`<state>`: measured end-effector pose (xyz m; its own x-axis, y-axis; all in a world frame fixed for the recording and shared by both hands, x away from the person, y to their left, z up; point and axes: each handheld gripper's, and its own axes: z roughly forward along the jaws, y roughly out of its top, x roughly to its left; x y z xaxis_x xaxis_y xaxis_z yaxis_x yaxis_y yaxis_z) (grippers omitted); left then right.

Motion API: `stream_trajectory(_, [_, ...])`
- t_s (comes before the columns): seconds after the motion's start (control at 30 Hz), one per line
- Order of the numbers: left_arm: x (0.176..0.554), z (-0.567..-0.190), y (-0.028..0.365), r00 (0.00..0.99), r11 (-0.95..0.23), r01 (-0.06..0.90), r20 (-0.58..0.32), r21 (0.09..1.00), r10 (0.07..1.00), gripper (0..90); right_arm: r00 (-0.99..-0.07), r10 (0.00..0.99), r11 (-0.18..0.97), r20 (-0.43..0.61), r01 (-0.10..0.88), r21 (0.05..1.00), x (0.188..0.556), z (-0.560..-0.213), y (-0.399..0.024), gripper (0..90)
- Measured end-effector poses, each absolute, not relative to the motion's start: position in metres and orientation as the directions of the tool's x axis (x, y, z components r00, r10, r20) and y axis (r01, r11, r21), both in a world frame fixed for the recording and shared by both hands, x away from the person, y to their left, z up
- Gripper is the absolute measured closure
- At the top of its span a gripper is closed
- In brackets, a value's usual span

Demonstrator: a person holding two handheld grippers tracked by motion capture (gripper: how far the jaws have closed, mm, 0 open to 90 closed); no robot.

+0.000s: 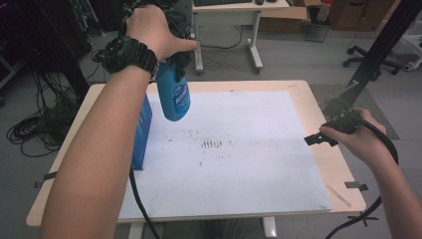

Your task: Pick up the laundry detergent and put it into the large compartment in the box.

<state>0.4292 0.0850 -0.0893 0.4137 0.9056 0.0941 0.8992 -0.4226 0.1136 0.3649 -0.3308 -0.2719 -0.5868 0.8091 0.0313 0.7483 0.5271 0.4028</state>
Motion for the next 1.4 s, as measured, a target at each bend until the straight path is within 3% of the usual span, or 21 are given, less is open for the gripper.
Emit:
stream_trajectory(0.3, [0.428, -0.090, 0.113, 0.301, -0.314, 0.942, 0.118, 0.122, 0.946, 37.8, -0.592, 0.805, 0.533, 0.028, 0.744, 0.402, 0.366, -0.272, -0.327, 15.7])
stream_trajectory(1.4, [0.425, -0.094, 0.194, 0.120, -0.136, 0.983, 0.125, 0.127, 0.985, 37.8, -0.586, 0.810, 0.533, 0.029, 0.755, 0.382, 0.369, -0.275, -0.321, 15.6])
